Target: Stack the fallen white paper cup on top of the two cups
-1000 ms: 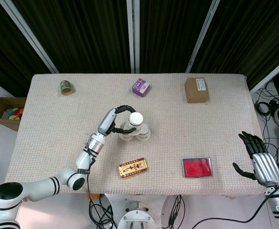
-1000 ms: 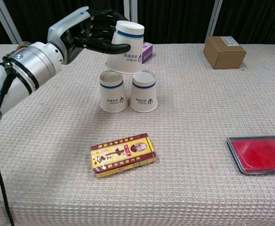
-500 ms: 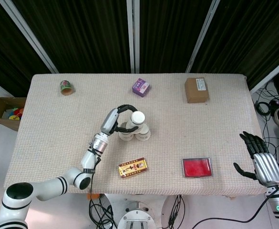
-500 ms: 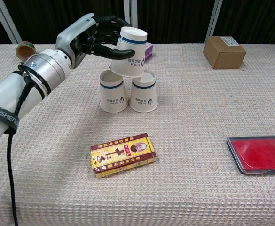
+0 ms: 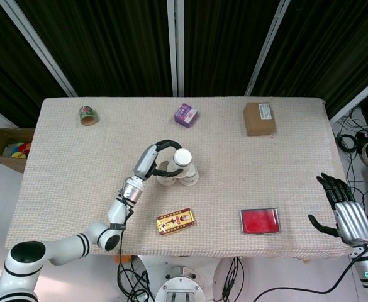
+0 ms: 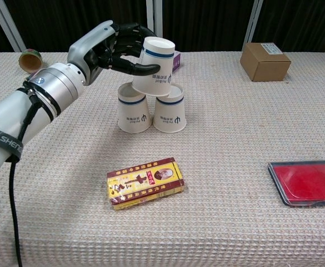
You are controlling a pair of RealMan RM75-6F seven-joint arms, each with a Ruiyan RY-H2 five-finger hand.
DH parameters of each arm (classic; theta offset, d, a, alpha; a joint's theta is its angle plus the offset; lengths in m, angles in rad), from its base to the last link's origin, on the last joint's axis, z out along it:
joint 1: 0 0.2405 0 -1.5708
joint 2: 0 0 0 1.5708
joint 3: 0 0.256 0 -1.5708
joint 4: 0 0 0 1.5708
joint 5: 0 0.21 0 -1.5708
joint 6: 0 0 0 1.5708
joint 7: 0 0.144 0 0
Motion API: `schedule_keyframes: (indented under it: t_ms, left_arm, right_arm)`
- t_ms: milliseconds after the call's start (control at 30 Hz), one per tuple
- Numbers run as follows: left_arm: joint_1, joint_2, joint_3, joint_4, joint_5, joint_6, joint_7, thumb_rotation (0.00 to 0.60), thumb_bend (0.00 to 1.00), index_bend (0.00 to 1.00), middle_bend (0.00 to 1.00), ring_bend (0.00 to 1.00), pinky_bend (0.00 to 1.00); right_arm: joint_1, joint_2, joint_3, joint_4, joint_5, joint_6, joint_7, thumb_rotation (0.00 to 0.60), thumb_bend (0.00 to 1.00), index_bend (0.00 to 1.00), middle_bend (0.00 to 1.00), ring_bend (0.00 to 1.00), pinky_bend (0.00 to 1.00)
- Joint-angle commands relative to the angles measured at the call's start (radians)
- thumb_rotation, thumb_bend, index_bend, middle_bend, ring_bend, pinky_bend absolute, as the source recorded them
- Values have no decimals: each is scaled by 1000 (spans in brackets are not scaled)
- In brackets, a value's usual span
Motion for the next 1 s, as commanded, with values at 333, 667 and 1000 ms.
schedule_keyframes:
  t_ms: [333, 667, 1000]
  left_arm:
    - [6, 7, 8, 1, 1, -2, -8, 600, 194, 373, 372, 235, 202]
    - [17, 19, 14, -6, 11, 19, -15, 600, 196, 366, 368, 235, 200]
    - [19, 24, 19, -12, 11, 13, -22, 600, 195, 352, 350, 228, 199]
  right_arm:
    - [-2, 1, 1, -5, -1, 2, -5, 600, 232, 36, 33, 0, 0]
    - [0, 0, 2, -10, -5, 3, -8, 600, 232, 36, 33, 0, 0]
    - [0, 1, 1, -14, -7, 3, -8, 600, 232, 36, 33, 0, 0]
